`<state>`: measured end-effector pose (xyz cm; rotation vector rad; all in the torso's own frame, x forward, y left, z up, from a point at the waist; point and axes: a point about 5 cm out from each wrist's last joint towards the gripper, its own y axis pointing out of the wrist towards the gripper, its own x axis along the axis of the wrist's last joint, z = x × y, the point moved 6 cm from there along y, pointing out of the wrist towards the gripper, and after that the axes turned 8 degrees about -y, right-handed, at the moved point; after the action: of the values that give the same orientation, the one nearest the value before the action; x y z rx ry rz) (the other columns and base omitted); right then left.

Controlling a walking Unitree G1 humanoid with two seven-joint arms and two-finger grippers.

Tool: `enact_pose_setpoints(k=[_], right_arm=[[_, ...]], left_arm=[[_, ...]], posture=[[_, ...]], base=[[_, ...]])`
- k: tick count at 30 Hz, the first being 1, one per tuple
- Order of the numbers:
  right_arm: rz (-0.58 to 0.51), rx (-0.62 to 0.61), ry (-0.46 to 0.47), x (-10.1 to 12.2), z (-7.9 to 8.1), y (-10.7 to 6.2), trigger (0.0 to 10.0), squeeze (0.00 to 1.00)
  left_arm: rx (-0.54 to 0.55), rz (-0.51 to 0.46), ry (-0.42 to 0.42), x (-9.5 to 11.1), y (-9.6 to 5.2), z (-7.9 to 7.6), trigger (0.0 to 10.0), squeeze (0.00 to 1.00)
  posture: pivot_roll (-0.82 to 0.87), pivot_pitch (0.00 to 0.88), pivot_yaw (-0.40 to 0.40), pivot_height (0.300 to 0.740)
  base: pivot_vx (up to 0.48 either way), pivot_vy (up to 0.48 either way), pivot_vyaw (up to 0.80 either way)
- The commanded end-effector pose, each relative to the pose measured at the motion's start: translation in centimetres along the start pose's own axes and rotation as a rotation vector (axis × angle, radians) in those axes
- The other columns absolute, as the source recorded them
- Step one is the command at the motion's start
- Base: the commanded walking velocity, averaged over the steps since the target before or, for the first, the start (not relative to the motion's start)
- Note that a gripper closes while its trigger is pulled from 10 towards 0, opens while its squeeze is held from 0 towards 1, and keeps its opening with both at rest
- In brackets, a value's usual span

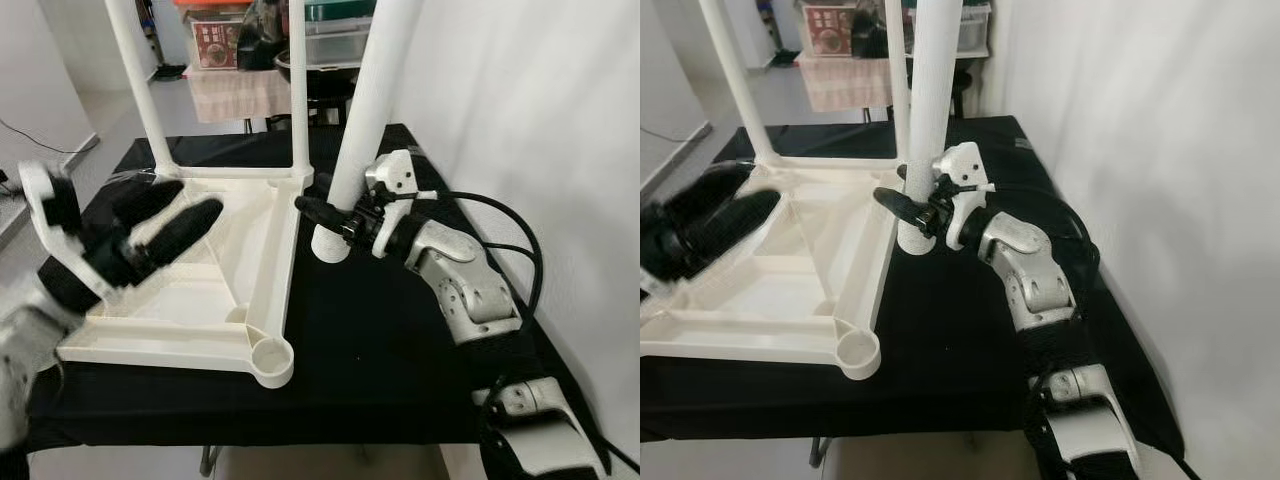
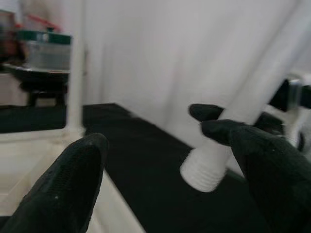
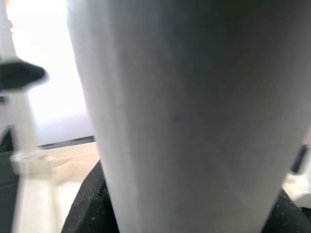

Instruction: Building children table

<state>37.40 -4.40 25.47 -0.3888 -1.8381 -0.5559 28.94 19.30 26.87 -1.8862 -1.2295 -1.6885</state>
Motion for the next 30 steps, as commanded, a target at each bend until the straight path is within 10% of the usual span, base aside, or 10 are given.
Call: enact_pose_setpoints(k=[1,2,15,30], right_arm=[[-0.056,0.121,0.016,1.1,2.1,0.1,10.0,0.00],[-0.087,0.205,0.032,1.6,3.5,-0.4,10.0,0.00],[-0.022,0.588,0.090,0.3,7.5,-4.3,10.0,0.00],[0.104,0.655,0.036,-2.4,7.0,-5.8,10.0,0.00]], left_arm=[[0.060,0.057,0.008,-1.9,-0.6,0.5,10.0,0.80],[0.082,0.111,-0.009,-3.9,-1.0,0.2,10.0,0.00],[-0.079,0.423,0.031,-14.0,-1.3,-7.3,10.0,0.00],[-0.258,0.493,0.083,-15.1,-3.4,-12.7,10.0,0.00]], posture=[[-0.02,0.042,-0.022,0.740],[-0.02,0.046,-0.023,0.740],[-0.01,0.098,-0.020,0.740],[0.01,0.216,0.000,0.740]], base=[[0.000,0.000,0.80],[0.000,0.000,0.80],[0.000,0.000,0.74],[0.000,0.000,0.00]])
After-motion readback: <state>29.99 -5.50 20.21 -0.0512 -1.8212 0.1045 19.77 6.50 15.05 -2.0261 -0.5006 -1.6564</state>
